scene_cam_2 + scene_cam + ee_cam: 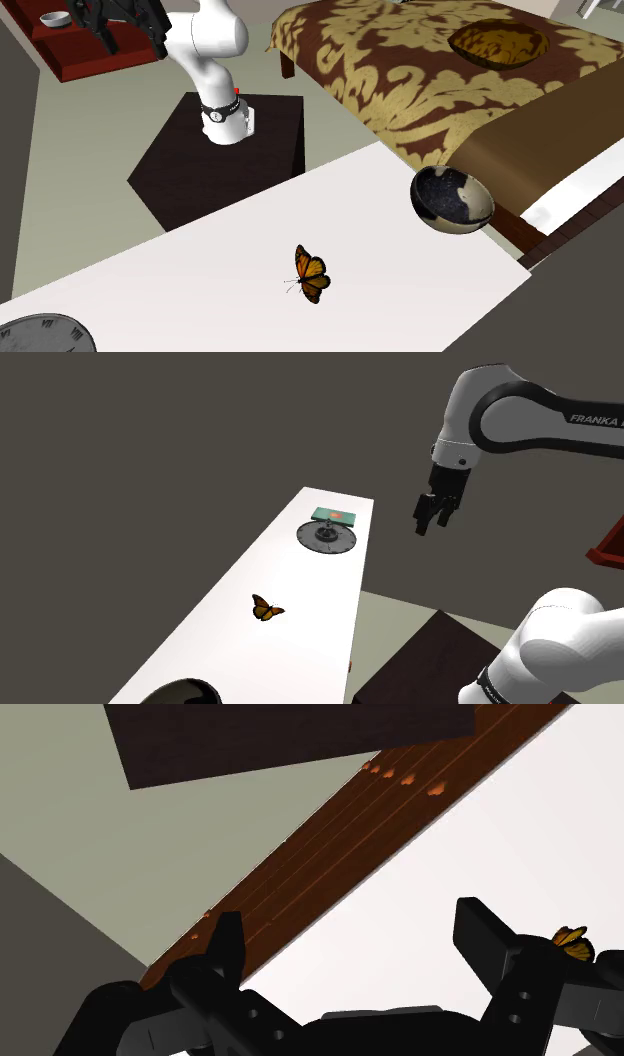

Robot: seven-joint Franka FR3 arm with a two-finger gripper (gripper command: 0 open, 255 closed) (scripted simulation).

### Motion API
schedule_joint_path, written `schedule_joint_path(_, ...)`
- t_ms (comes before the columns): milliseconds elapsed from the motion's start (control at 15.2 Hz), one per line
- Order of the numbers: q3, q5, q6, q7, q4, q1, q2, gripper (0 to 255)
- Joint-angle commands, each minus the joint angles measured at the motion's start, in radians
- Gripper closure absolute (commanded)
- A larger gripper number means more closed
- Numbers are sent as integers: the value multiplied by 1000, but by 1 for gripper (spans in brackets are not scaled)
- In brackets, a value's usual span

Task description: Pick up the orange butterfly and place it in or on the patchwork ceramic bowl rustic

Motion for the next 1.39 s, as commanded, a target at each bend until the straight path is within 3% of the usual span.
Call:
schedule_joint_path(0, 0, 0, 0, 0, 0, 0, 0, 0)
schedule_joint_path(726, 146, 58, 244, 112, 47, 57, 332, 0)
schedule_joint_path(1320, 247, 29, 387, 218, 192, 92, 659, 0)
